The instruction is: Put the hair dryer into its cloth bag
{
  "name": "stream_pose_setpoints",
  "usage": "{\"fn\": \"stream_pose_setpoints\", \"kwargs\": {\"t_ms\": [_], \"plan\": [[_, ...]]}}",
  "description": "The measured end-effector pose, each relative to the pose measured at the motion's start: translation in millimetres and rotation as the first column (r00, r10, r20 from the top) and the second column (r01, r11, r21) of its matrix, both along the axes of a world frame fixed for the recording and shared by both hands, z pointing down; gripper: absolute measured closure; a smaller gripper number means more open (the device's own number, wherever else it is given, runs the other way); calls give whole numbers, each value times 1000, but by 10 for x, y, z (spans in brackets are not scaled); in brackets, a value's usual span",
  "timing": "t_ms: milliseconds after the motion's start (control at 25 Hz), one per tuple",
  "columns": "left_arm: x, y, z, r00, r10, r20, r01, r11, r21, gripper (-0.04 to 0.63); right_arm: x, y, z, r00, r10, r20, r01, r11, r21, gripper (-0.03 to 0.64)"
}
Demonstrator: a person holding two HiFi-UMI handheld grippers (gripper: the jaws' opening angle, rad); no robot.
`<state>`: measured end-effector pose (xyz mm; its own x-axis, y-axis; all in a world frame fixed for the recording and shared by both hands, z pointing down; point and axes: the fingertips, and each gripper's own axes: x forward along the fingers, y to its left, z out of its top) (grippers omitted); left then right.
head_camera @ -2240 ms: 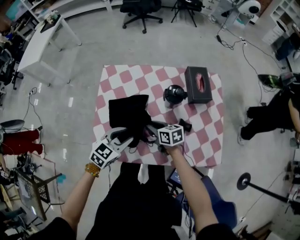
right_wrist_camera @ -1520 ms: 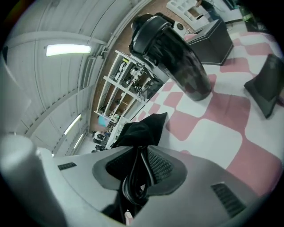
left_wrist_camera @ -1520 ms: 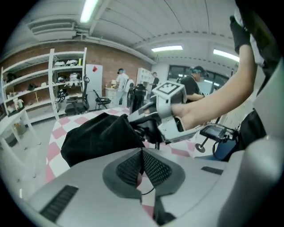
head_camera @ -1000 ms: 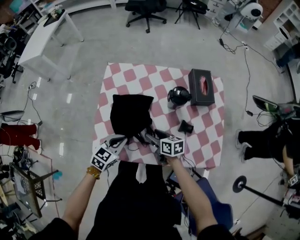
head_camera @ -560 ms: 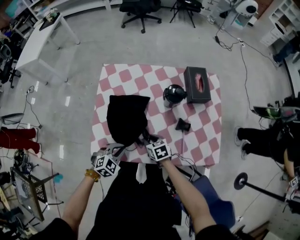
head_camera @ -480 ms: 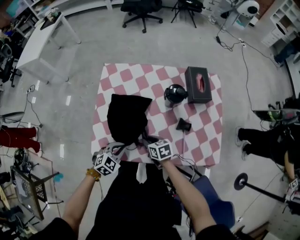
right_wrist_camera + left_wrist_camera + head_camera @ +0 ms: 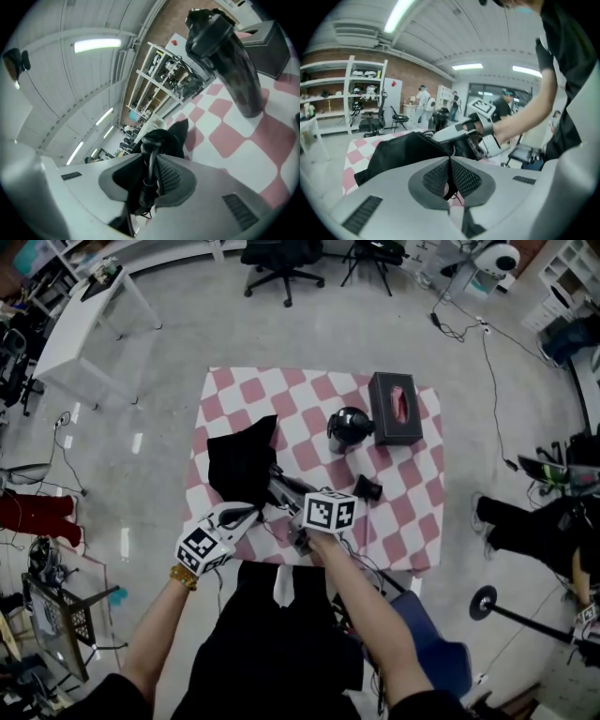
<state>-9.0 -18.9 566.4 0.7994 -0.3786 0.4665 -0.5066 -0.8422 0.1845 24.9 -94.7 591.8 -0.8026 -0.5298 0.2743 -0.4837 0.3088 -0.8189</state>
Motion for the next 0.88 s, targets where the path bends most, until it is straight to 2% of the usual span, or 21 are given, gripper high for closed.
{"fn": "stream_pose_setpoints", "kwargs": {"t_ms": [80,160,240,360,400,440,520,600,640,760,800,840,880], "plan": [[-51,-218,-368,989,-70,-128,69,998,-12,577,-14,-106,-283,999,-30,33,28,998,53,547],[-126,-374,-670,973,-103,-208,102,995,-17,577,-112,-143,-611,995,-99,9,97,984,152,566],[-200,-451,-858,952,-126,-278,118,992,-46,578,-243,-129,-883,981,-175,-88,192,946,261,568],[-268,-489,-1048,899,-183,-398,145,982,-124,577,-453,-28,-1175,930,-230,-286,328,872,364,571],[-277,-493,-1106,888,-190,-419,149,981,-128,577,-518,-7,-1251,913,-227,-340,350,864,363,571],[-285,-494,-1170,880,-189,-435,151,981,-121,577,-563,-12,-1306,898,-214,-385,354,870,342,575],[-302,-488,-1299,870,-174,-461,145,985,-99,577,-589,-90,-1315,864,-187,-468,339,903,265,575],[-363,-506,-1369,850,-186,-493,156,982,-102,577,-591,-182,-1255,833,-198,-516,350,911,217,575],[-449,-542,-1394,815,-222,-535,179,975,-132,577,-593,-210,-1242,839,-216,-500,361,908,212,574],[-838,-701,-1542,635,-351,-689,249,936,-248,578,-543,-210,-1300,899,-278,-339,369,897,243,574],[-914,-743,-1600,606,-359,-710,258,933,-252,577,-511,-191,-1321,910,-295,-291,372,891,260,574],[-948,-776,-1649,603,-352,-716,261,935,-240,578,-488,-170,-1333,916,-307,-257,375,884,279,574],[-956,-800,-1687,611,-341,-715,260,939,-226,577,-476,-152,-1335,920,-315,-235,377,878,297,574]]}}
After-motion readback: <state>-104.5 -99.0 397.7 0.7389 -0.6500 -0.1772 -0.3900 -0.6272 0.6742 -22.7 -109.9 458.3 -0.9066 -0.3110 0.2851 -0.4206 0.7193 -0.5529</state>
